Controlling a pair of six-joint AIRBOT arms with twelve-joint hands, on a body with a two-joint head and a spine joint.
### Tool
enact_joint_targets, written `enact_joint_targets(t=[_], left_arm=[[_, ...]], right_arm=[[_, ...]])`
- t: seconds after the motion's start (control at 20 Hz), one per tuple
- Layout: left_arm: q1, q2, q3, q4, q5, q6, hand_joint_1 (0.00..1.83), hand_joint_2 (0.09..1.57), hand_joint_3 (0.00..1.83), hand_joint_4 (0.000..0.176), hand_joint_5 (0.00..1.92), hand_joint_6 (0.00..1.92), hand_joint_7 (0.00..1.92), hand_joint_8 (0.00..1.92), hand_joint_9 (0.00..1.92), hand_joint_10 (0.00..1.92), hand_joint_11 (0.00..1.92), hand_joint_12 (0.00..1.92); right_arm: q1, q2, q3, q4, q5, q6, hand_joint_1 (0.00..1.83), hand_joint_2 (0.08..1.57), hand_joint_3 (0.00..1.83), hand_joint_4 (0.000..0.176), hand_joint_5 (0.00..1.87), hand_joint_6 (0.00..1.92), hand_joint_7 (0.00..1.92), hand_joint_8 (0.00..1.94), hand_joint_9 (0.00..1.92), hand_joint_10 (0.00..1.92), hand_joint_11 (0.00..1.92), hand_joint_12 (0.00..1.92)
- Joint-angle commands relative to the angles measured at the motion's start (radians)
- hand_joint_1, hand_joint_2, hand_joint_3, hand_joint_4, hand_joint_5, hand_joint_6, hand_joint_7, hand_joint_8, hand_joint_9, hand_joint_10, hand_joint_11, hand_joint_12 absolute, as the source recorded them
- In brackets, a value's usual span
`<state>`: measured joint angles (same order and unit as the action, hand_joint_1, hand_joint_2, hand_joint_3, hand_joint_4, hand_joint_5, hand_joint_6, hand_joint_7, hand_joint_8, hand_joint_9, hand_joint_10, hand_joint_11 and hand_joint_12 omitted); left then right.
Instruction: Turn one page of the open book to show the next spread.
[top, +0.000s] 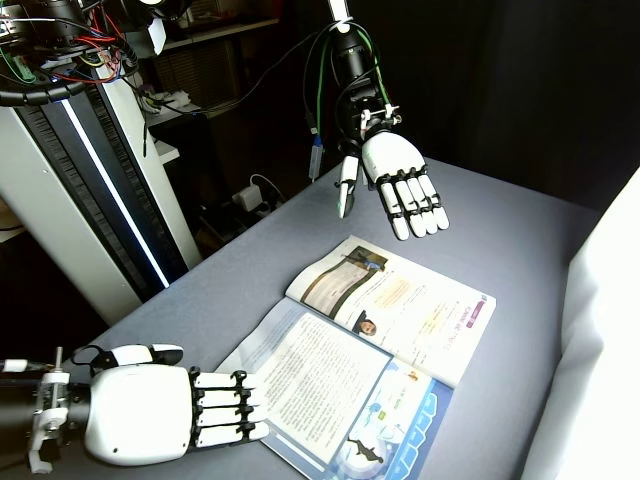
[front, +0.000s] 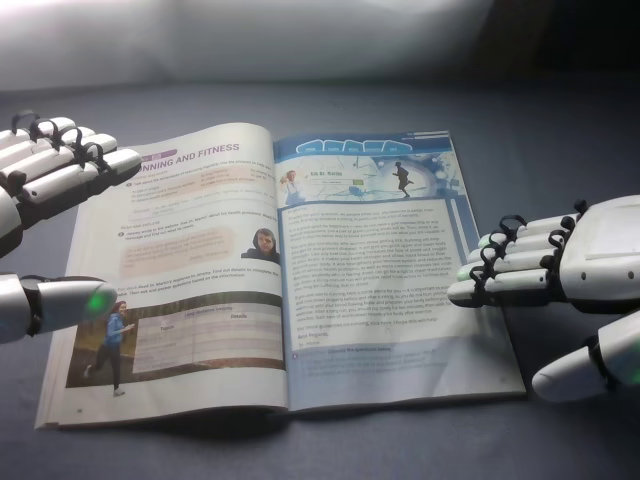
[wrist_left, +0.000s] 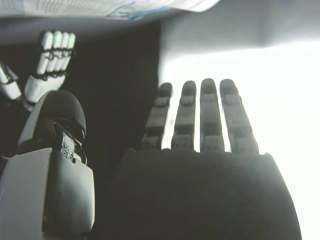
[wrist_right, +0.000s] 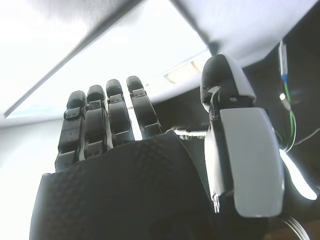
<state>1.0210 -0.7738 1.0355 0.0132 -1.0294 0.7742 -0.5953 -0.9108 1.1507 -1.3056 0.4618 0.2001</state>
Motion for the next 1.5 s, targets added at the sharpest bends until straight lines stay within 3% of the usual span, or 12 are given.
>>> enact_joint_targets(t=[0.0, 0.05, 0.1, 0.3, 0.4, 0.55, 0.8, 0.9, 1.05, 1.1, 1.25, 1.45], left_arm=[[-0.003, 0.008, -0.002, -0.025, -0.125, -0.001, 0.0, 1.22, 0.0, 0.043, 0.0, 0.0, 0.0, 0.0, 0.0, 0.0, 0.0, 0.0], [-0.003, 0.008, -0.002, -0.026, -0.126, -0.001, 0.0, 1.22, 0.0, 0.05, 0.0, 0.0, 0.0, 0.0, 0.0, 0.0, 0.0, 0.0], [-0.002, 0.008, -0.002, -0.027, -0.127, -0.001, 0.0, 1.23, 0.01, 0.036, 0.0, 0.0, 0.0, 0.0, 0.0, 0.0, 0.0, 0.0], [0.003, 0.008, -0.003, -0.033, -0.133, -0.001, 0.0, 1.23, 0.0, 0.063, 0.0, 0.0, 0.0, 0.0, 0.0, 0.0, 0.0, 0.0], [0.009, 0.008, -0.004, -0.038, -0.139, -0.001, 0.0, 1.23, 0.0, 0.052, 0.0, 0.0, 0.0, 0.0, 0.0, 0.0, 0.0, 0.0], [0.019, 0.01, -0.006, -0.048, -0.148, -0.001, 0.0, 1.22, 0.0, 0.068, 0.0, 0.0, 0.0, 0.0, 0.0, 0.0, 0.0, 0.0], [0.043, 0.017, -0.013, -0.07, -0.166, 0.005, 0.0, 1.22, 0.0, 0.059, 0.0, 0.0, 0.0, 0.0, 0.0, 0.0, 0.0, 0.0], [0.061, 0.021, -0.018, -0.083, -0.177, 0.005, 0.0, 1.22, 0.0, 0.069, 0.0, 0.0, 0.0, 0.0, 0.0, 0.0, 0.0, 0.0], [0.083, 0.023, -0.022, -0.101, -0.187, 0.005, 0.0, 1.31, 0.04, 0.053, 0.0, 0.0, 0.0, 0.0, 0.0, 0.0, 0.0, 0.0], [0.095, 0.023, -0.024, -0.108, -0.193, 0.005, 0.0, 1.4, 0.02, 0.06, 0.0, 0.0, 0.0, 0.0, 0.0, 0.0, 0.0, 0.0], [0.116, 0.022, -0.028, -0.123, -0.201, 0.005, 0.05, 1.54, 0.01, 0.049, 0.0, 0.0, 0.0, 0.0, 0.0, 0.0, 0.0, 0.0], [0.141, 0.011, -0.028, -0.138, -0.202, 0.005, 0.25, 1.56, 0.01, 0.025, 0.0, 0.0, 0.0, 0.0, 0.0, 0.0, 0.0, 0.0]], right_arm=[[0.011, -0.001, 0.006, 0.006, 0.012, 0.017, 0.0, 1.18, 0.0, 0.0, 0.0, 0.0, 0.0, 0.0, 0.0, 0.0, 0.0, 0.0], [0.011, -0.007, 0.01, -0.009, 0.012, 0.03, 0.0, 1.18, 0.0, 0.0, 0.0, 0.0, 0.0, 0.0, 0.0, 0.0, 0.0, 0.0], [0.011, -0.013, 0.013, -0.023, 0.012, 0.043, 0.0, 1.18, 0.0, 0.0, 0.0, 0.0, 0.0, 0.0, 0.0, 0.0, 0.0, 0.0], [0.011, -0.035, 0.023, -0.055, 0.013, 0.062, 0.0, 1.18, 0.0, 0.0, 0.0, 0.0, 0.0, 0.0, 0.0, 0.0, 0.0, 0.0], [0.011, -0.047, 0.028, -0.059, 0.014, 0.062, 0.0, 1.17, 0.0, 0.0, 0.0, 0.0, 0.0, 0.0, 0.0, 0.0, 0.0, 0.0], [0.011, -0.074, 0.043, -0.063, 0.021, 0.062, 0.0, 1.18, 0.0, 0.0, 0.0, 0.0, 0.0, 0.0, 0.0, 0.0, 0.0, 0.0], [0.012, -0.123, 0.078, -0.037, 0.037, 0.061, 0.0, 1.18, 0.0, 0.0, 0.0, 0.0, 0.0, 0.0, 0.0, 0.0, 0.0, 0.0], [0.012, -0.141, 0.089, 0.028, 0.047, 0.007, 0.0, 1.19, 0.0, 0.0, 0.0, 0.0, 0.0, 0.0, 0.0, 0.0, 0.0, 0.0], [0.021, -0.172, 0.11, 0.136, 0.078, -0.081, 0.0, 1.2, 0.0, 0.0, 0.0, 0.0, 0.0, 0.0, 0.0, 0.0, 0.0, 0.0], [0.027, -0.188, 0.121, 0.177, 0.092, -0.115, 0.0, 1.19, 0.0, 0.0, 0.0, 0.0, 0.0, 0.0, 0.0, 0.0, 0.0, 0.0], [0.042, -0.228, 0.148, 0.264, 0.135, -0.157, 0.0, 1.18, 0.0, 0.0, 0.0, 0.0, 0.0, 0.0, 0.0, 0.0, 0.0, 0.0], [0.048, -0.297, 0.186, 0.432, 0.208, -0.295, 0.0, 1.17, 0.0, 0.0, 0.0, 0.0, 0.0, 0.0, 0.0, 0.0, 0.0, 0.0]])
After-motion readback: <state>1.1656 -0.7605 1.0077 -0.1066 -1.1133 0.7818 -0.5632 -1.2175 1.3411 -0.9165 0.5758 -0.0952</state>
